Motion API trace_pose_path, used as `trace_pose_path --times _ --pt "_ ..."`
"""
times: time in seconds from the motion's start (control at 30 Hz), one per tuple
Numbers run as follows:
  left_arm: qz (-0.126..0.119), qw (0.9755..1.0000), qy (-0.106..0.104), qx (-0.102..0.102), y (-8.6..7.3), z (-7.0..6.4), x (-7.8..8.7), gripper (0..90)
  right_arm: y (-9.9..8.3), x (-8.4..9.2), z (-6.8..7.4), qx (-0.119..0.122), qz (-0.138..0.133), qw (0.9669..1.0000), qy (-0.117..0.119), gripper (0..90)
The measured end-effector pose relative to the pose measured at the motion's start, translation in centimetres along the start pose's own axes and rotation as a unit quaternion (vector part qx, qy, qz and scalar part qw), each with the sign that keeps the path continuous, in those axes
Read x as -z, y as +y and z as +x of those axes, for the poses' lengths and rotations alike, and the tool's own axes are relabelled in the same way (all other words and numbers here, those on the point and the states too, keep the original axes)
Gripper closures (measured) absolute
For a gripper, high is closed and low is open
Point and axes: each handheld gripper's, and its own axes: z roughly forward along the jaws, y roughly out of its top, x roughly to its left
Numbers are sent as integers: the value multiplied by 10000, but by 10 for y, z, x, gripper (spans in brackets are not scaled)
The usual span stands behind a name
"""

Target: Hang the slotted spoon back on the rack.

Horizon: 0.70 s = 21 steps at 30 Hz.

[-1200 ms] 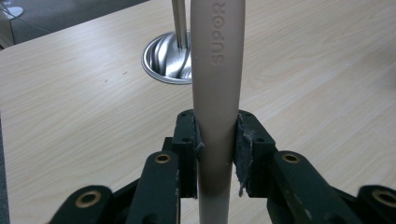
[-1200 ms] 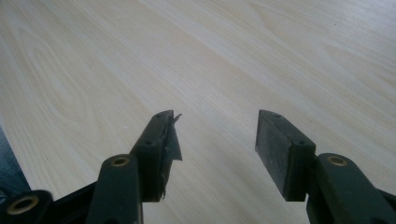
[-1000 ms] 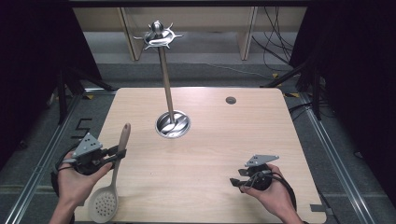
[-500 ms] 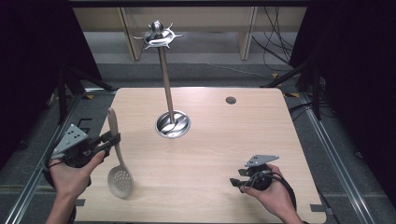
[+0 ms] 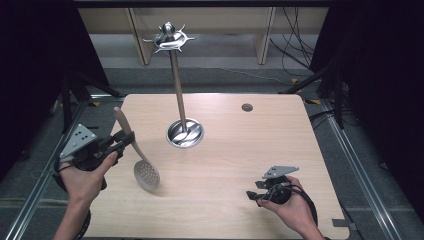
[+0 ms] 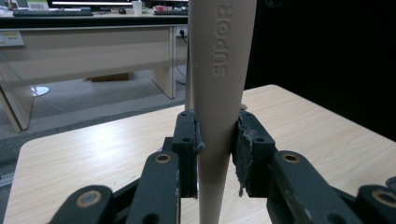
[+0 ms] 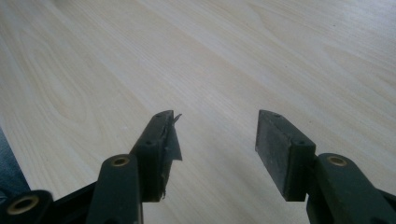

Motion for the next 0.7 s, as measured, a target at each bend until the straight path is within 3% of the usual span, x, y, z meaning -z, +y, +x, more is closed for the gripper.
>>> trace_pose_path --times 0.7 --pt "-75 9999 -120 -48 17 -7 -18 713 0 1 0 15 -38 10000 -11 478"
